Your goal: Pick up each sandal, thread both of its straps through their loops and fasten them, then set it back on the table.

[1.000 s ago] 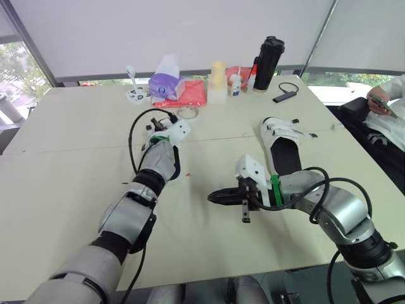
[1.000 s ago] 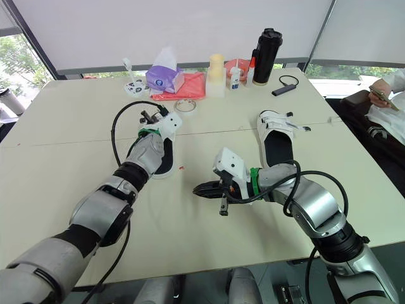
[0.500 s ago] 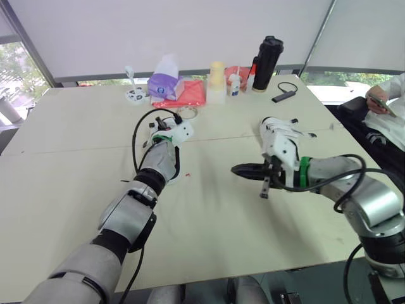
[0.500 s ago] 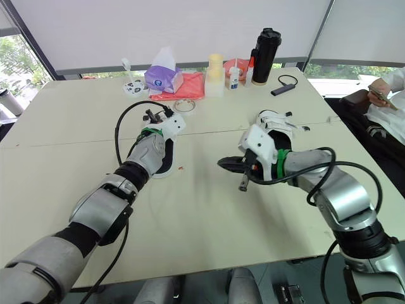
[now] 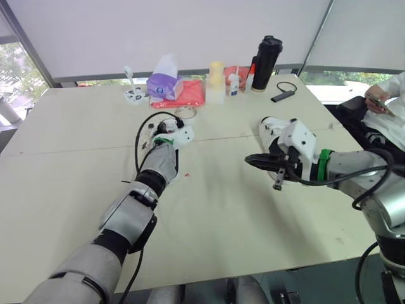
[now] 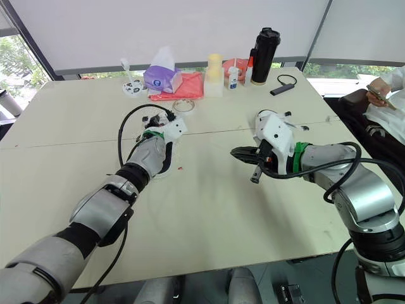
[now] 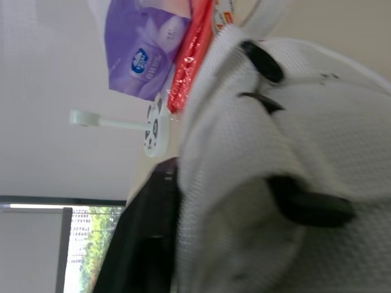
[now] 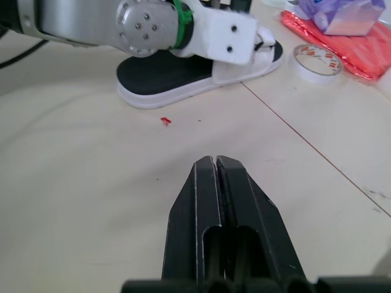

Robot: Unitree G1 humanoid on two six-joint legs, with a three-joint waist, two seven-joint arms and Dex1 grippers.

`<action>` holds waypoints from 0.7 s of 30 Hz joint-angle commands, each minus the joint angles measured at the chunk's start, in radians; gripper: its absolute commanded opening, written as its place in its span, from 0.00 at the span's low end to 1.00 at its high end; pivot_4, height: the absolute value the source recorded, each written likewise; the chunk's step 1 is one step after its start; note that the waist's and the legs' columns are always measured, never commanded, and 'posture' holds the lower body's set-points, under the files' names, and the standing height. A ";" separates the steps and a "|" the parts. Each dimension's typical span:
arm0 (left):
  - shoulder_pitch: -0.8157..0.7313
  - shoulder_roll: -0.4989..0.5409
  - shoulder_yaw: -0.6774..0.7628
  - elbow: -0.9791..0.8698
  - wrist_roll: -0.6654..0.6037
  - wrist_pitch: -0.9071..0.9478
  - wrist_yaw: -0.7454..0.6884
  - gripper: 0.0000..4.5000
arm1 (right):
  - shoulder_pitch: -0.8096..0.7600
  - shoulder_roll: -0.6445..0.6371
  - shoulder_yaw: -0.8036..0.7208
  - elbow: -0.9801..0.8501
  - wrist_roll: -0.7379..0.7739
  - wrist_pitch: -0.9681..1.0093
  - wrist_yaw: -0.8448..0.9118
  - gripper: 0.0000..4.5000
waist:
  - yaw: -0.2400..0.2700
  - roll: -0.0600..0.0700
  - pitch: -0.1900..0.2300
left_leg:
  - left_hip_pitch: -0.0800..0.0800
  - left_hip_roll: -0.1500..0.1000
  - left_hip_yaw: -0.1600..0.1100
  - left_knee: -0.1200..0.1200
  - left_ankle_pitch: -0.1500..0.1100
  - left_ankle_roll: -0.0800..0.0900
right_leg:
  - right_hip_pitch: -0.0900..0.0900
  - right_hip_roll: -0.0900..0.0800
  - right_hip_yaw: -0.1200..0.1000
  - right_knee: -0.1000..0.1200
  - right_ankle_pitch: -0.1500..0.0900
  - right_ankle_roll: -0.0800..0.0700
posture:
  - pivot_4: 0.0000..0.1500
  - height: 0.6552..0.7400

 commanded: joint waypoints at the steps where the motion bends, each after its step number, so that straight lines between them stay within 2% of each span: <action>1: 0.002 0.006 -0.002 -0.018 0.000 0.033 -0.038 0.86 | -0.006 -0.009 -0.026 -0.031 0.011 -0.004 -0.005 0.00 | 0.001 0.000 0.000 | 0.000 0.000 0.000 0.000 0.000 0.000 | 0.000 0.000 0.000 0.000 0.000 0.000 | 1.00 1.00; 2: 0.007 0.007 -0.001 -0.035 -0.003 0.051 -0.061 0.99 | -0.007 -0.008 -0.025 -0.031 0.013 -0.004 -0.006 0.00 | 0.002 0.000 0.000 | 0.000 0.000 0.000 0.001 0.000 0.000 | 0.001 0.000 0.000 0.000 0.000 0.000 | 1.00 1.00; 3: 0.016 0.009 -0.002 -0.062 -0.005 0.069 -0.089 1.00 | -0.007 -0.008 -0.024 -0.031 0.013 -0.004 -0.007 0.00 | 0.003 0.000 0.000 | 0.000 0.000 0.000 0.001 0.000 0.000 | 0.001 0.000 0.000 0.000 0.000 0.000 | 1.00 1.00; 5: 0.039 0.020 -0.012 -0.135 0.002 0.116 -0.146 1.00 | -0.008 -0.009 -0.021 -0.029 0.013 -0.006 -0.006 0.00 | 0.001 0.000 0.000 | 0.000 0.000 0.000 0.001 0.000 0.000 | 0.001 0.000 0.000 0.000 0.000 0.000 | 1.00 1.00; 16: 0.267 0.134 -0.008 -0.810 -0.011 0.465 -0.553 1.00 | -0.031 -0.022 -0.011 -0.005 0.004 -0.022 0.015 0.00 | 0.001 0.001 -0.001 | 0.000 0.000 0.000 0.001 0.000 0.000 | 0.001 0.000 0.000 0.000 0.002 -0.003 | 1.00 1.00; 19: 0.347 0.168 0.031 -1.042 -0.103 0.575 -0.720 1.00 | -0.034 -0.028 -0.008 0.003 -0.001 -0.033 0.025 0.00 | 0.000 0.001 -0.001 | 0.000 0.000 0.000 0.001 0.000 0.000 | 0.001 0.000 0.000 0.000 0.002 -0.003 | 1.00 1.00; 21: 0.427 0.162 0.142 -1.285 -0.259 0.675 -0.855 1.00 | -0.037 -0.031 -0.004 0.008 -0.004 -0.041 0.034 0.00 | -0.002 0.002 -0.001 | 0.000 0.000 0.000 0.000 0.000 0.000 | 0.001 0.000 0.001 0.000 0.002 -0.004 | 1.00 1.00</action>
